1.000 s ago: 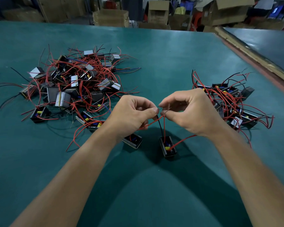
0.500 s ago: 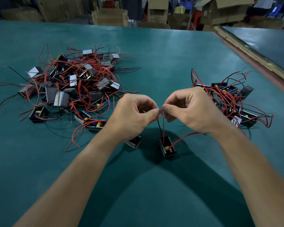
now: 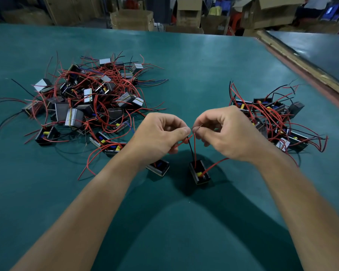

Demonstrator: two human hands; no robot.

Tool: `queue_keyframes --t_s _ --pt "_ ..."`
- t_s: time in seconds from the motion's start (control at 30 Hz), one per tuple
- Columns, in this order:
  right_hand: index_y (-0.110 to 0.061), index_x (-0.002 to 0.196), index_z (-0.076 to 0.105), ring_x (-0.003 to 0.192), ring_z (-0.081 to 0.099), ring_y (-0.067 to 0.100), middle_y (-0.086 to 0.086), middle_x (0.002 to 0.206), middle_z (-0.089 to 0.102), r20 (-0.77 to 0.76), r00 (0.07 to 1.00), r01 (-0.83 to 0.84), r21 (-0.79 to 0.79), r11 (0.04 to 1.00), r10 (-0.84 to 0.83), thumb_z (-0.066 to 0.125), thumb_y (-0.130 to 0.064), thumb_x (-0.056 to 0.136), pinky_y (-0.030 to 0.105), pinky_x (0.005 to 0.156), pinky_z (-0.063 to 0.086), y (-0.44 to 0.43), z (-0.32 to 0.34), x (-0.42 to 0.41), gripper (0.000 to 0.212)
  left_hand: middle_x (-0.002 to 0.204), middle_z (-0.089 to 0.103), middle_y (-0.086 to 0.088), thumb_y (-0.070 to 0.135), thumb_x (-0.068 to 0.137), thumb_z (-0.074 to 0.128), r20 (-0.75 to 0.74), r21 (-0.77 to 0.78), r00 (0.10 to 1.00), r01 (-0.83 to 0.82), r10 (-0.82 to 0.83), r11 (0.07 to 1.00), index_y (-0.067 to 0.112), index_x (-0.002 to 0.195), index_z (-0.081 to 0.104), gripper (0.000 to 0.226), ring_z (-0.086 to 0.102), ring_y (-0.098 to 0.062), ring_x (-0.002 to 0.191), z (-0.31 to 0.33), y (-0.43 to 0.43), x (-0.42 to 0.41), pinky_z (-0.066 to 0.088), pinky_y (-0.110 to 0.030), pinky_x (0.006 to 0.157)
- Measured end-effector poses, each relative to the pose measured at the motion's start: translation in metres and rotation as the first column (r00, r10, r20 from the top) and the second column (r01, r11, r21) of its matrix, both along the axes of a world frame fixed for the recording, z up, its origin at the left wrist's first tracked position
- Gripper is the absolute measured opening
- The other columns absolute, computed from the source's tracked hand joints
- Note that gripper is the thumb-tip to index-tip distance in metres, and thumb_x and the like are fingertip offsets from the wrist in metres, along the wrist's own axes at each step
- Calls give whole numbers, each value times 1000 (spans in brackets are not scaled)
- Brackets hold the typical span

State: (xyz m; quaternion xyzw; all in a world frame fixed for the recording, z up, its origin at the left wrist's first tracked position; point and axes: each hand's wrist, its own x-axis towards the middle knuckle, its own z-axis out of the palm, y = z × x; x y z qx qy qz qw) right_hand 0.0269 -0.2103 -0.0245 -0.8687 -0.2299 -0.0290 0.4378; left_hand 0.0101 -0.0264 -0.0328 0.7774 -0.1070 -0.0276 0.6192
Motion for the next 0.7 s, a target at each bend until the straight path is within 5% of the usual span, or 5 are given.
queue_keyframes --t_s 0.17,0.27,0.37,0.53,0.7 --pt "-14 68 65 44 52 7 -5 51 61 -321 947 5 59 998 14 63 -4 93 21 42 41 2 4 -2 27 59 61 13 11 87 69 305 265 951 -39 -45 963 15 75 68 14 50 -7 49 -3 0 -2 43 -21 52" --pt "-12 68 63 40 47 7 -1 51 56 -629 776 83 189 978 56 61 -3 92 17 37 36 -2 10 -2 26 60 59 20 17 86 71 440 343 893 -66 -99 937 22 76 68 11 52 -5 51 -3 -1 -4 42 -20 52" --pt "-13 68 62 41 47 6 -1 53 56 -751 647 99 255 962 132 57 -5 93 15 38 37 -5 13 -2 26 63 62 21 20 84 71 439 294 893 -36 -101 955 22 78 70 6 54 -1 55 -4 0 -3 42 -17 55" --pt "-9 73 69 46 54 9 2 58 62 -603 787 91 320 943 129 65 -6 90 18 43 46 -2 8 -1 18 65 68 6 11 87 69 324 224 942 13 -87 974 14 80 73 9 53 -7 54 -5 3 0 45 -24 53" --pt "-17 73 72 54 62 11 1 61 70 -99 995 -4 157 988 20 75 1 82 27 54 55 1 1 0 20 61 63 0 4 93 61 131 138 991 -41 22 990 10 75 67 19 51 -10 47 -3 -3 2 44 -23 48"
